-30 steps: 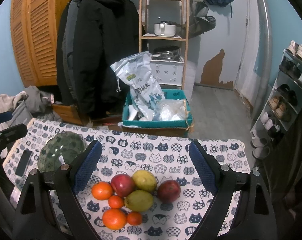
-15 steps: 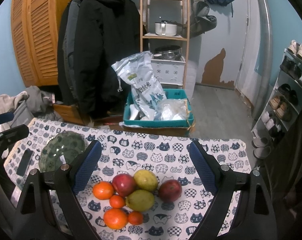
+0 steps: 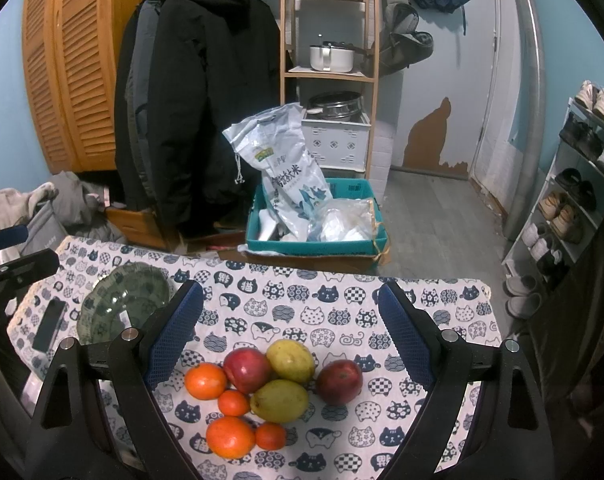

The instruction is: Organize fruits

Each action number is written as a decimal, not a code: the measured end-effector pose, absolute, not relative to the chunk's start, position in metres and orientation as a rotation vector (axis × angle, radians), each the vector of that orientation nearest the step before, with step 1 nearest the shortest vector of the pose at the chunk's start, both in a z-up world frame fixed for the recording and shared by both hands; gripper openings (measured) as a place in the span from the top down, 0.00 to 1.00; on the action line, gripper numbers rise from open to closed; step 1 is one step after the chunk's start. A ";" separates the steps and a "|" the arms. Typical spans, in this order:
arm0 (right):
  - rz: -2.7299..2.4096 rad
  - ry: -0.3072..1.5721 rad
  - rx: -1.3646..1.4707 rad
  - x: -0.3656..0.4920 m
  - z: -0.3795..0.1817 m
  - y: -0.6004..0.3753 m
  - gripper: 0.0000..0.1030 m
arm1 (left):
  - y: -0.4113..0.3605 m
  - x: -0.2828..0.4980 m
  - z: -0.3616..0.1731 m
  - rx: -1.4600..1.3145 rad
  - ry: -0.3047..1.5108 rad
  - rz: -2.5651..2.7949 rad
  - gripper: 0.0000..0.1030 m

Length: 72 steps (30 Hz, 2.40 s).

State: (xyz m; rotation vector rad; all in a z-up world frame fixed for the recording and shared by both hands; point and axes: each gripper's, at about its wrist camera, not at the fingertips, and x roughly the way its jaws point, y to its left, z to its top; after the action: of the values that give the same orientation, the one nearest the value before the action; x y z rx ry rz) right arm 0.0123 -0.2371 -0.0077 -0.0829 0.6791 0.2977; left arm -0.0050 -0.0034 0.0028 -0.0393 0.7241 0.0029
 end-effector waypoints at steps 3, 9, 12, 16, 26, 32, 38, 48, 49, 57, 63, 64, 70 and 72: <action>0.297 0.678 -0.086 0.013 -0.007 -0.236 0.15 | -0.003 -0.004 0.003 -0.037 0.724 0.004 0.01; 0.297 0.677 -0.085 0.013 -0.007 -0.237 0.15 | -0.003 -0.004 0.003 -0.039 0.726 0.004 0.01; 0.298 0.677 -0.087 0.013 -0.007 -0.237 0.15 | -0.003 -0.004 0.003 -0.040 0.725 0.005 0.01; 0.299 0.677 -0.087 0.013 -0.007 -0.237 0.15 | -0.003 -0.004 0.002 -0.042 0.727 0.006 0.01; 0.294 0.673 -0.096 0.015 -0.004 -0.239 0.15 | -0.001 -0.005 0.002 -0.046 0.730 0.006 0.01; 0.290 0.674 -0.096 0.016 -0.004 -0.240 0.15 | -0.001 -0.005 0.002 -0.045 0.730 0.005 0.01; 0.294 0.672 -0.096 0.016 -0.004 -0.239 0.15 | -0.001 -0.005 0.002 -0.046 0.729 0.005 0.01; 0.296 0.662 -0.091 0.015 -0.003 -0.242 0.15 | 0.002 -0.005 -0.002 -0.051 0.731 0.010 0.01; 0.294 0.662 -0.092 0.015 -0.003 -0.242 0.15 | 0.002 -0.005 -0.002 -0.050 0.731 0.010 0.01; 0.289 0.665 -0.099 0.014 -0.004 -0.246 0.15 | 0.002 -0.005 -0.004 -0.052 0.734 0.010 0.01; 0.287 0.665 -0.103 0.013 -0.005 -0.248 0.15 | 0.001 -0.005 -0.009 -0.049 0.738 0.014 0.01; 0.286 0.665 -0.104 0.013 -0.006 -0.248 0.15 | 0.001 -0.004 -0.010 -0.048 0.740 0.016 0.01; 0.279 0.713 -0.123 0.018 -0.018 -0.253 0.15 | 0.003 0.007 -0.024 -0.061 0.787 0.010 0.01; 0.269 0.732 -0.131 0.020 -0.025 -0.254 0.15 | 0.003 0.011 -0.032 -0.065 0.811 0.007 0.01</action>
State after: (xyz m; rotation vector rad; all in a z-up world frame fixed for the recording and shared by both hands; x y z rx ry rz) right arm 0.0205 -0.2540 -0.0245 -0.1306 0.7322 0.2695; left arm 0.0105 0.0028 -0.0322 -0.0654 0.8111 0.0067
